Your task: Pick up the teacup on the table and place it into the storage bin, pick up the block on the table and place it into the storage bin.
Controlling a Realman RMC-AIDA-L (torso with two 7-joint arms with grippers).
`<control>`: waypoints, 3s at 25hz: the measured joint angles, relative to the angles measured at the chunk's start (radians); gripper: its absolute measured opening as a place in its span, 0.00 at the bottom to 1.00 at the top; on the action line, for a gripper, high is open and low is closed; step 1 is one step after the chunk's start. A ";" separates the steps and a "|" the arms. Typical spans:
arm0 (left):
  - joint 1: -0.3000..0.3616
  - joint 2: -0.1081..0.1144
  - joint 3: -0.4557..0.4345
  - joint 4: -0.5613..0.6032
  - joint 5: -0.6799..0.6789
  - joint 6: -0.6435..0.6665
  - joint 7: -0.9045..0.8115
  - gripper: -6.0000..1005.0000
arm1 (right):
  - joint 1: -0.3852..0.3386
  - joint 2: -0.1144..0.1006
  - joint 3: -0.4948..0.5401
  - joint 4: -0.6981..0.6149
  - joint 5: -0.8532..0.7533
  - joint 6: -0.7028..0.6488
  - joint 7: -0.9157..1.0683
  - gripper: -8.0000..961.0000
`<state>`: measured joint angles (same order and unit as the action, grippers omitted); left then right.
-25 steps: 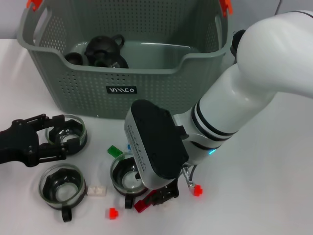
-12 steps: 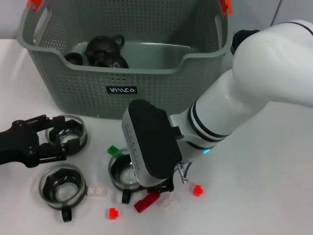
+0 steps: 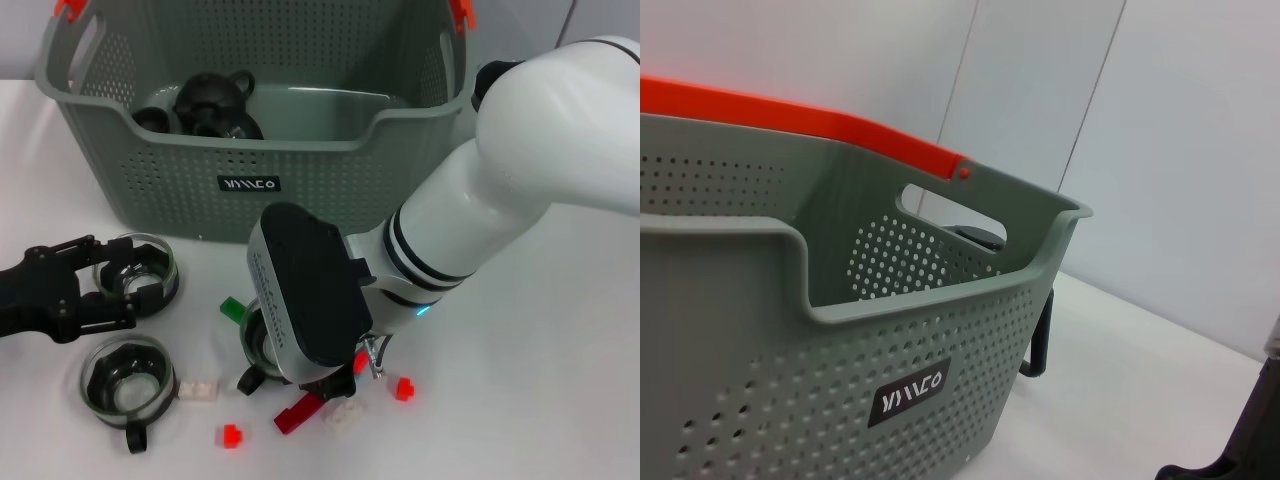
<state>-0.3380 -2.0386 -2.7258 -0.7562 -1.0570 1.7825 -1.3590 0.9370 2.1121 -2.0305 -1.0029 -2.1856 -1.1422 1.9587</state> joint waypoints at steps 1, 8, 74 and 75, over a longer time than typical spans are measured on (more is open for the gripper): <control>0.000 0.000 0.000 0.000 0.000 0.000 0.000 0.87 | 0.000 0.000 0.001 -0.002 0.001 -0.003 0.001 0.12; 0.001 0.000 -0.003 0.001 0.000 0.000 0.000 0.87 | -0.016 -0.009 0.049 -0.088 0.000 -0.077 0.048 0.07; -0.029 -0.005 -0.001 0.048 0.000 -0.077 0.000 0.87 | 0.362 -0.019 0.760 0.565 -0.393 0.362 0.566 0.10; -0.029 -0.006 0.000 0.048 0.000 -0.077 0.000 0.87 | 0.361 -0.019 0.760 0.568 -0.393 0.364 0.566 0.10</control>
<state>-0.3668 -2.0441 -2.7261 -0.7080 -1.0570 1.7052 -1.3591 1.2983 2.0927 -1.2701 -0.4347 -2.5785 -0.7781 2.5250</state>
